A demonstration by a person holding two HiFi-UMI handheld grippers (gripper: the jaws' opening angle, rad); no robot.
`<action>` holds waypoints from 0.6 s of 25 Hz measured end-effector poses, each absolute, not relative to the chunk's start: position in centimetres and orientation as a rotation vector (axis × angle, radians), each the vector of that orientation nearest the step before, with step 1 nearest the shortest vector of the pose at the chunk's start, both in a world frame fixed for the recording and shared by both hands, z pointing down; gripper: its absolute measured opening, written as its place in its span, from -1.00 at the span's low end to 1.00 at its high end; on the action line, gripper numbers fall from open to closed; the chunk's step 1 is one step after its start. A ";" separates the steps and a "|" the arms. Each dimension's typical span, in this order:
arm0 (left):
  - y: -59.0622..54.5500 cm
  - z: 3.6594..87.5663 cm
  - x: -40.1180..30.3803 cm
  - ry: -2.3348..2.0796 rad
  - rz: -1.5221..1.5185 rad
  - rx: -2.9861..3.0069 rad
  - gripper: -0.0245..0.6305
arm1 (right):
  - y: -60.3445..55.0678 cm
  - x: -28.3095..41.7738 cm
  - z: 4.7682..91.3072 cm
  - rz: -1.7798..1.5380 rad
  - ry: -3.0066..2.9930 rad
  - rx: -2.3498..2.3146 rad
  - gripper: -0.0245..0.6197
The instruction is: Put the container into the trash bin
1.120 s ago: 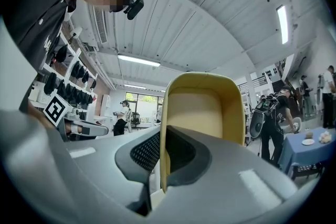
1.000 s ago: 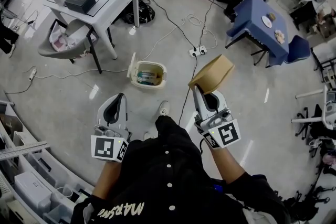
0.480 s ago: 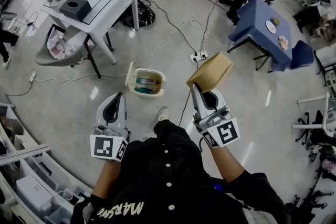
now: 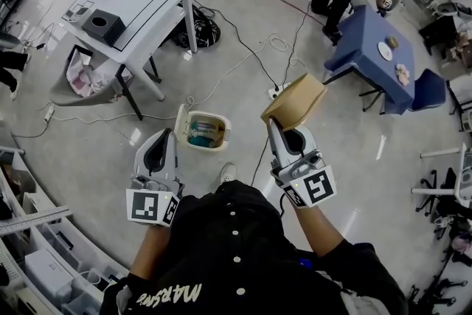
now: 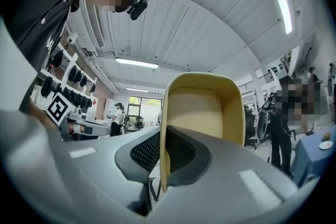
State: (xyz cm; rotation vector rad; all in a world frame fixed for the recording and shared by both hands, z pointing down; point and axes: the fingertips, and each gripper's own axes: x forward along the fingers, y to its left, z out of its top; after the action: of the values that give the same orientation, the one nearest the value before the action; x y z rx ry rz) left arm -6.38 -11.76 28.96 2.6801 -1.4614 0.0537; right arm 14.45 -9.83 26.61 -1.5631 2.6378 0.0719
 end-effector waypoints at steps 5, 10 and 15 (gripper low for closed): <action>-13.0 29.3 -5.2 -1.481 0.070 2.656 -0.92 | -11.2 15.5 27.3 0.044 2.661 -1.536 -0.85; -13.6 30.4 -4.3 -1.458 0.101 2.638 -0.92 | -12.2 15.9 28.6 -0.005 2.673 -1.538 -0.85; -15.0 31.4 -4.8 -1.428 0.126 2.627 -0.92 | -13.5 15.1 29.7 -0.034 2.693 -1.547 -0.85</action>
State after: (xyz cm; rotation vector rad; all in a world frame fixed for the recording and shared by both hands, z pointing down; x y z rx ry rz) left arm -4.77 -15.02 31.39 2.6269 -1.4281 0.1260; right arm 15.11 -13.49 29.71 -1.5470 2.6933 -0.0345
